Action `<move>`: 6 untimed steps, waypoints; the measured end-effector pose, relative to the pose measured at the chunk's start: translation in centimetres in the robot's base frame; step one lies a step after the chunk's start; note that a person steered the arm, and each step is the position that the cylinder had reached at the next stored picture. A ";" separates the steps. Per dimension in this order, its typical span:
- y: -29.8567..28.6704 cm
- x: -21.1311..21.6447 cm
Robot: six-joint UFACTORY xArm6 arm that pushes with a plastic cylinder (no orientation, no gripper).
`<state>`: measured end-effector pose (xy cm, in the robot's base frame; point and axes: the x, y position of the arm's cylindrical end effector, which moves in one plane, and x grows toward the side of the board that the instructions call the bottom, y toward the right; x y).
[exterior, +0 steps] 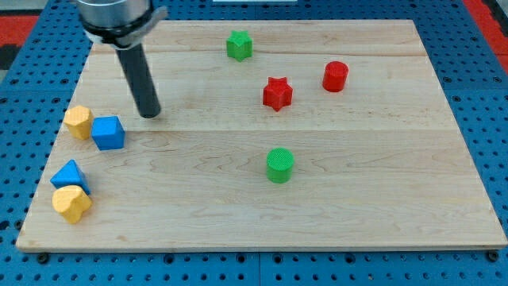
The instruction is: Push the yellow hexagon along with blue cube down a bit
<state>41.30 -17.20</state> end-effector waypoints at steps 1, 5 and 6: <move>-2.1 4.3; -6.6 -6.2; -7.4 -0.9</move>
